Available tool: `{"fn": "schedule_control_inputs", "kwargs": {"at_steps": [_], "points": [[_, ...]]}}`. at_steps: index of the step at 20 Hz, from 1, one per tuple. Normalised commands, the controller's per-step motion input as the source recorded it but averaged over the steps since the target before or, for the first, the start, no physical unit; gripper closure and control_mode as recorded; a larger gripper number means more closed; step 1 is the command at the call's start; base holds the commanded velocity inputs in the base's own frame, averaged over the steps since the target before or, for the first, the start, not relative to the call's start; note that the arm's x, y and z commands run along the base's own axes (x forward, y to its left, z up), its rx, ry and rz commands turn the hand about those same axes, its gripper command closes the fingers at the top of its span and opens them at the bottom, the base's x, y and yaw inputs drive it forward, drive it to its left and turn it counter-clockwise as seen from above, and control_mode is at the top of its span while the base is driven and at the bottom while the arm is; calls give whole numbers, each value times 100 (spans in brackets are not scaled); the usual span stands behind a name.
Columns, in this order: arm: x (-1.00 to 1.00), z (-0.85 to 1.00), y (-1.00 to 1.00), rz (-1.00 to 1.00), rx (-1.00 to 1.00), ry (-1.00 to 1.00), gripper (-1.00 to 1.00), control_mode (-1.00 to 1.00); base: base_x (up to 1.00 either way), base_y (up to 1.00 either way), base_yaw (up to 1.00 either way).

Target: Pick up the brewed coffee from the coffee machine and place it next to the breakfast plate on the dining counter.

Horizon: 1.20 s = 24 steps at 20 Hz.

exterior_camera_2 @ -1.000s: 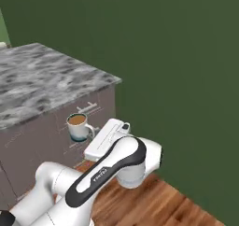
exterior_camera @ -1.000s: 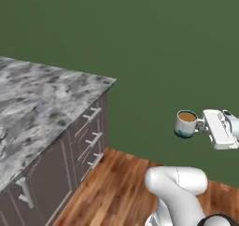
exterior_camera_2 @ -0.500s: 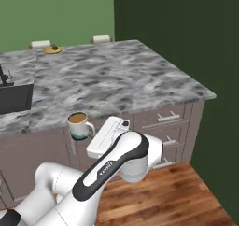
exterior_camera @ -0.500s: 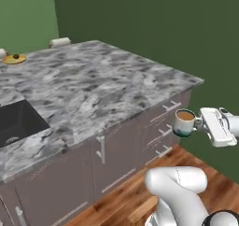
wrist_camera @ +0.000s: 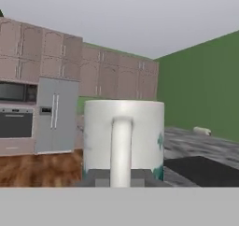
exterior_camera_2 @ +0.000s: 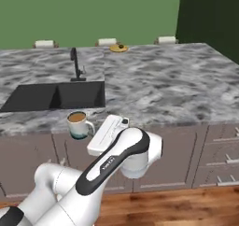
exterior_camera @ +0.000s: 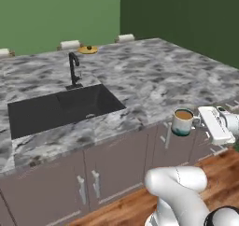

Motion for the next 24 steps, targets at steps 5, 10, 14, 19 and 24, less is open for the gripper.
{"fn": "schedule_control_inputs", "kwargs": {"at_steps": [5, 10, 14, 19, 24], "points": [[0, 0, 0, 0, 0, 0, 100, 100, -14, 100, 48], [0, 0, 0, 0, 0, 0, 100, 100, -1, 100, 45], [0, 0, 0, 0, 0, 0, 100, 100, 0, 100, 48], [0, 0, 0, 0, 0, 0, 100, 100, 0, 100, 51], [0, 0, 0, 0, 0, 0, 100, 100, 5, 100, 54]]}}
